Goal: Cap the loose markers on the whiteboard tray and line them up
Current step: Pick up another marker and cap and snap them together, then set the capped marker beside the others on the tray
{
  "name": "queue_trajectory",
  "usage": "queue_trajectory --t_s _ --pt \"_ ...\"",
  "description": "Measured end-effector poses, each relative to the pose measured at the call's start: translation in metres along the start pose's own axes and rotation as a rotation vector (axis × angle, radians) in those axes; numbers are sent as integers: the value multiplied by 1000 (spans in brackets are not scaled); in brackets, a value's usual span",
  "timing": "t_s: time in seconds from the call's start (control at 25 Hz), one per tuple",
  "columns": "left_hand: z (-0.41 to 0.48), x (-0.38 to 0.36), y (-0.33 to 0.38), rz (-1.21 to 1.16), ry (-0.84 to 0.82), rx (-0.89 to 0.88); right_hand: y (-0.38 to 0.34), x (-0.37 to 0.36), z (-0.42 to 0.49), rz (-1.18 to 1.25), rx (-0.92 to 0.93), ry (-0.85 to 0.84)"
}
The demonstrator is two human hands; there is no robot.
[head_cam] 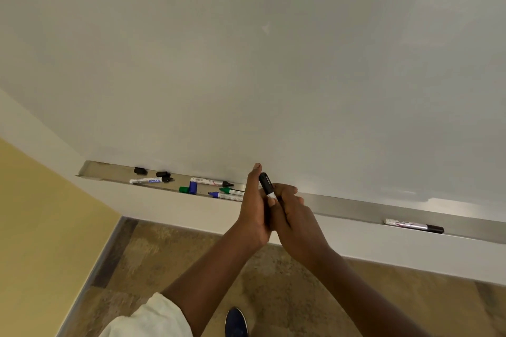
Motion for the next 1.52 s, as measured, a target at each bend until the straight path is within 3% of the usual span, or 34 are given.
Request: queue_trajectory --t_s 0.12,0.24,0.36,0.48,0.76,1.0,1.08,1.2,1.28,1.4,1.44,1.52 --pt "18 25 -11 296 197 -86 43 6 -4 76 -204 -6" --pt "27 34 -10 961 292 -317 98 23 -11 174 -438 126" --pt "47 39 -34 1664 119 -452 147 38 -20 438 -643 267" --pt "63 49 -63 2021 -41 -425 184 54 -28 650 -786 415" --pt "71 60 -80 2200 -85 -419 240 94 -49 1083 -962 834" --pt "75 61 -82 2182 -98 -447 284 166 -68 1069 -858 989" --pt "76 61 -83 2195 -90 -451 297 178 -73 956 -932 980" --pt "76 60 -84 2187 -81 -446 311 194 -84 461 -1080 895" --pt "76 60 -83 2190 -75 -448 314 199 -85 302 -1121 849" --pt "78 62 -84 2182 -81 -455 313 203 -81 264 -1089 796" --pt "78 63 -84 2179 -81 -462 306 207 -80 293 -1004 832" --pt "79 64 -85 2187 -83 -464 298 210 -88 344 -1026 925"
Point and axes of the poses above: each hand's wrist, its own z-axis towards the middle knuckle, its own x-axis out of the back of the hand, y = z × x, the point moved 7 cm from there along z, towards the middle knuckle, and after that the axes turned 2 degrees about -y, right-handed, at the moved point
